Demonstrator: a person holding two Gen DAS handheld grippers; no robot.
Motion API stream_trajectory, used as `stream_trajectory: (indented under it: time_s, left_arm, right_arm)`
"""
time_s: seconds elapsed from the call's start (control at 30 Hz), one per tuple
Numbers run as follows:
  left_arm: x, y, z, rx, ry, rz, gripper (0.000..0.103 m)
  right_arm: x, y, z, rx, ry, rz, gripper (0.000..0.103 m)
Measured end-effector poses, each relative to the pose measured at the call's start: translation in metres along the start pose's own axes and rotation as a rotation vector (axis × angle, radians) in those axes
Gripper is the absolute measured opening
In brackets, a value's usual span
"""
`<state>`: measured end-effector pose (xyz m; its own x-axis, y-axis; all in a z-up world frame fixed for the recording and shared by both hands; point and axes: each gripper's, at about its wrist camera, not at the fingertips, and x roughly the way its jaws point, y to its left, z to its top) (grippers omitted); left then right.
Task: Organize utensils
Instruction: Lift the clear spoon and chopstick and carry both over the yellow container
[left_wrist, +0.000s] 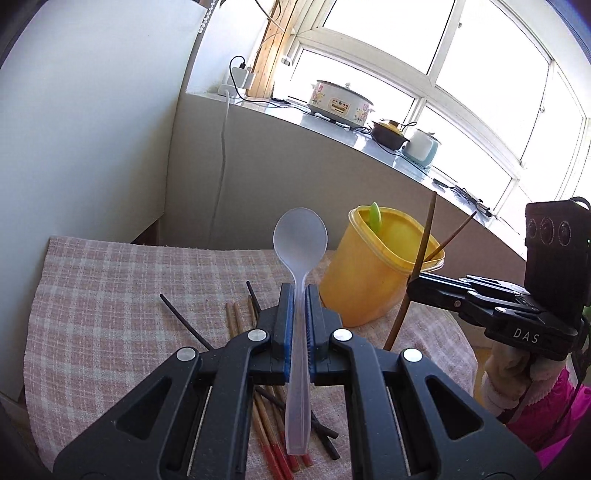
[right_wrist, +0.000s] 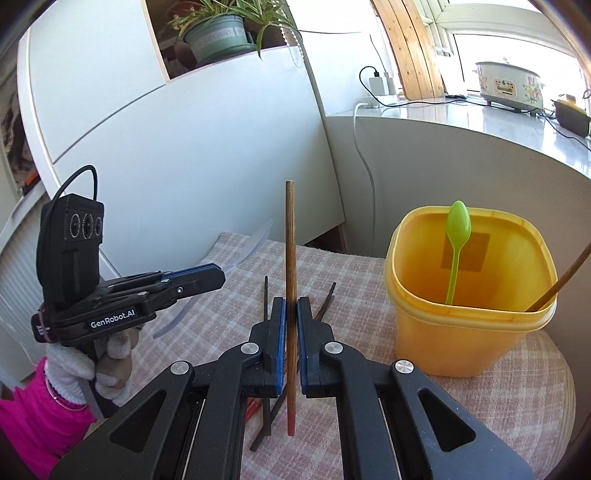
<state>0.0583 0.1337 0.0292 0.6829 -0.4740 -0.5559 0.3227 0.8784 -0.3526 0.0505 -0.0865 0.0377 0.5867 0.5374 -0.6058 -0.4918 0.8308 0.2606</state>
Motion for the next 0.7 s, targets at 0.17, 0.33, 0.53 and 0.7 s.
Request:
stream_trajectory:
  time_s: [0.17,0.33,0.53,0.7]
  left_arm:
    - [0.004,-0.016,0.008,0.017,-0.050,-0.027,0.005]
    - [0.015,-0.031,0.024,0.028,-0.082,-0.063,0.005]
    - [0.037,-0.053,0.043,0.041,-0.106,-0.121,0.005]
    - [0.059,-0.070,0.059,0.036,-0.115,-0.185,0.005]
  right_arm:
    - [-0.017,-0.002,0.007,0.004,-0.048,-0.002,0.004]
    - [-0.039,-0.007,0.019,0.008,-0.104,-0.013,0.004]
    - [-0.072,-0.014,0.038,0.000,-0.178,-0.047,0.004]
    - [-0.092,-0.026,0.055,0.007,-0.220,-0.082,0.004]
